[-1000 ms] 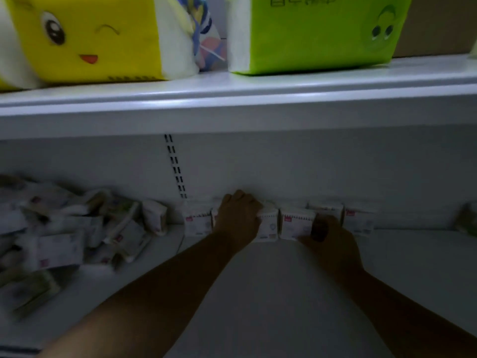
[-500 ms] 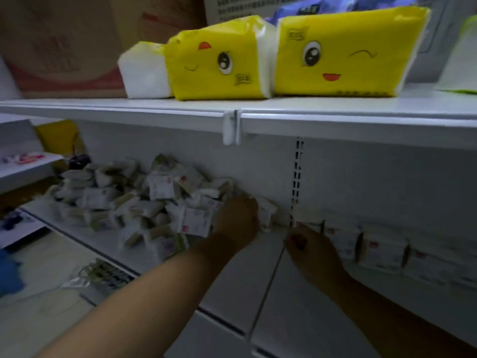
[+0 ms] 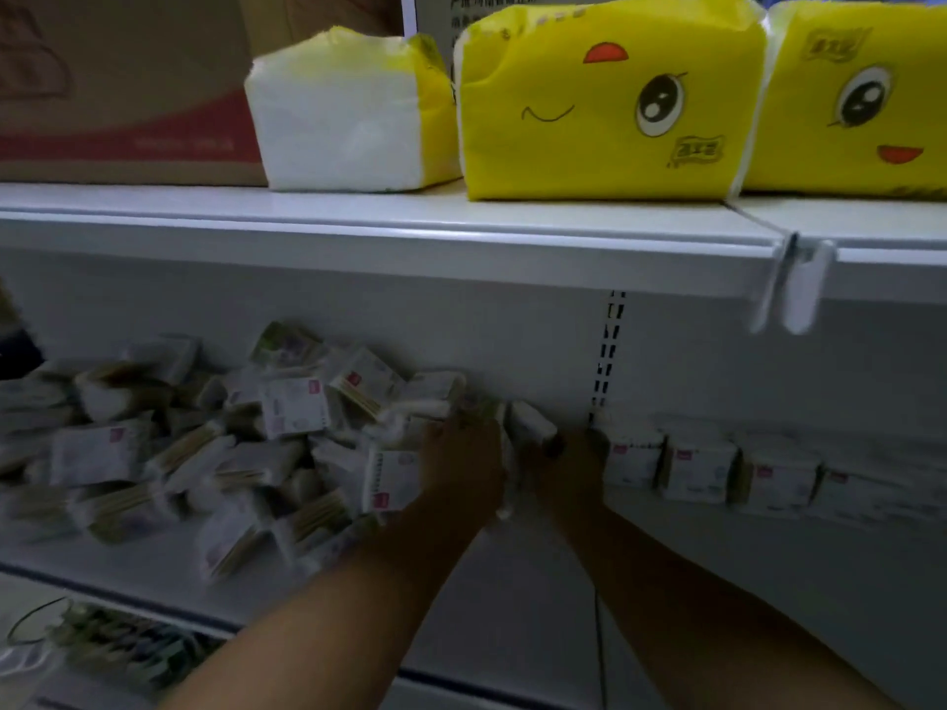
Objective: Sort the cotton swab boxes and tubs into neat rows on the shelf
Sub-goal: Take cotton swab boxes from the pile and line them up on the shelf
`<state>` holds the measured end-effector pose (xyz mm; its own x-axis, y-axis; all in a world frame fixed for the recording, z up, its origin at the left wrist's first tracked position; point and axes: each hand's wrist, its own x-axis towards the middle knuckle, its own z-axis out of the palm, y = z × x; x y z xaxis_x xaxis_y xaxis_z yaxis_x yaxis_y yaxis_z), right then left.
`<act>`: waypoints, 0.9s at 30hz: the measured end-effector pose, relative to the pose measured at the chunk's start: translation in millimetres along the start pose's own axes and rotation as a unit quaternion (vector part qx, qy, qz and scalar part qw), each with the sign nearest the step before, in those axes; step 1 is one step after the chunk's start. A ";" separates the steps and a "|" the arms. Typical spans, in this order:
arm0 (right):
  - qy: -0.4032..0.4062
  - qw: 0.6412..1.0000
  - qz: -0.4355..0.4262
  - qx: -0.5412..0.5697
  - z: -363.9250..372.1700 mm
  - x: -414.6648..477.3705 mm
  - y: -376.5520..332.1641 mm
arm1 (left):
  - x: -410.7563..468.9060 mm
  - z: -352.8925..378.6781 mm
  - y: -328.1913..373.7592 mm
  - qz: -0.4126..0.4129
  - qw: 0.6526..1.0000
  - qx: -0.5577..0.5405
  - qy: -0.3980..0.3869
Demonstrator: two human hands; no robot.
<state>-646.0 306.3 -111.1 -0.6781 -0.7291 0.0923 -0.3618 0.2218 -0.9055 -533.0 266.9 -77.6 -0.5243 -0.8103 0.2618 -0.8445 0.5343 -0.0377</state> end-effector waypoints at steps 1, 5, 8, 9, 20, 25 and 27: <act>-0.001 1.000 0.012 -0.001 -1.4 -3.8 0.3 | -2.4 0.0 -5.5 0.012 0.999 -0.037 0.015; 0.039 0.994 -0.002 0.105 -29.0 -23.5 5.5 | -4.5 -18.5 -31.1 0.043 0.948 -0.316 0.017; 0.067 0.975 0.045 0.208 -70.6 -31.6 16.0 | -2.3 -37.1 -26.2 0.013 0.871 -0.488 -0.054; 0.064 0.962 0.075 0.254 -85.5 -35.6 19.6 | -3.7 -39.5 -16.6 -0.002 0.841 -0.538 -0.060; 0.068 0.897 0.163 0.405 -259.5 -70.6 107.7 | -32.7 -28.5 163.6 -0.071 0.705 -0.698 -0.103; 0.141 0.934 0.122 0.305 -364.5 -71.8 145.6 | -49.4 -22.3 268.4 -0.056 0.726 -0.681 -0.077; 0.154 0.928 0.122 0.318 -399.3 -68.9 161.9 | -56.6 -18.9 302.1 -0.043 0.744 -0.663 -0.072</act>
<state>-913.3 651.0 -98.7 -0.8766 -0.4655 -0.1216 0.2098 -0.1424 -0.9673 -756.4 478.7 -85.5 -0.5619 -0.8213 0.0984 -0.0748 0.1689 0.9828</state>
